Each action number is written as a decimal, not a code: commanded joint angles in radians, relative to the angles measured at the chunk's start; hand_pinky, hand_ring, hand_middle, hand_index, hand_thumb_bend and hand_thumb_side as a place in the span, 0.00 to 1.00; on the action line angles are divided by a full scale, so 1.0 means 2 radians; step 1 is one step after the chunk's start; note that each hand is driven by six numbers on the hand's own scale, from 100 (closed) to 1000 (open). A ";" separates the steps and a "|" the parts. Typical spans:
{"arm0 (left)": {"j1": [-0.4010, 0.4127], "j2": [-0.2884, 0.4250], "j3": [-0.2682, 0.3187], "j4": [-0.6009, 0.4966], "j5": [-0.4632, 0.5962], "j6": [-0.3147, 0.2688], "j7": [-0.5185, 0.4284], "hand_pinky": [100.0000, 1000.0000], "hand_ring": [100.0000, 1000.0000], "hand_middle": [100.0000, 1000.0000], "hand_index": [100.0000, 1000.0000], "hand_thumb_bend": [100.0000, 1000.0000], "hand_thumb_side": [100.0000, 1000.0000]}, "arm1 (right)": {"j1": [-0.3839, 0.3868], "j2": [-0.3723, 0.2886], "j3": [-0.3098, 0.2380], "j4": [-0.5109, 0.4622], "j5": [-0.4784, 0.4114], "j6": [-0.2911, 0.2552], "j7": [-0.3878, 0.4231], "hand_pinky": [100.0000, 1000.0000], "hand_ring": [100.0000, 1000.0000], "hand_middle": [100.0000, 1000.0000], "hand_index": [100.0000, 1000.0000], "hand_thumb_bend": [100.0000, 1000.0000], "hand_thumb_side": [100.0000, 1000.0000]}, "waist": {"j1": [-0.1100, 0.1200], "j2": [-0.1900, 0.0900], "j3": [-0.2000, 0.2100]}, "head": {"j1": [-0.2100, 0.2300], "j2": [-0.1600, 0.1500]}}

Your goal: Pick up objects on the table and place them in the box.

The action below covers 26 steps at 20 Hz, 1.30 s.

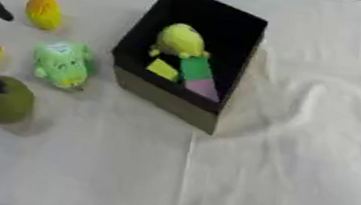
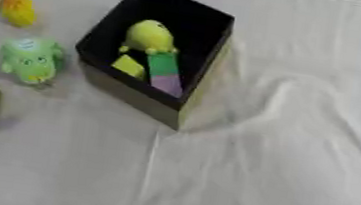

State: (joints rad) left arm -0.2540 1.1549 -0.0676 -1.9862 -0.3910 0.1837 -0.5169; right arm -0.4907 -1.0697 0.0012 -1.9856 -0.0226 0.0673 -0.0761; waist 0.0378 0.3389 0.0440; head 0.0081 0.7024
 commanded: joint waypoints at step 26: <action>-0.039 -0.006 -0.082 0.100 -0.062 0.012 -0.080 0.89 0.86 0.83 0.90 0.65 0.23 | -0.008 -0.006 0.001 -0.007 0.005 0.005 0.002 0.82 0.80 0.62 0.75 0.00 0.67 | 0.001 -0.007 -0.010 | 0.032 -0.008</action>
State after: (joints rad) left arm -0.3206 1.1211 -0.2344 -1.7948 -0.5008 0.2111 -0.6709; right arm -0.4935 -1.0596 0.0135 -1.9856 -0.0110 0.0775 -0.0732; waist 0.0378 0.3399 0.0252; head 0.0743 0.6974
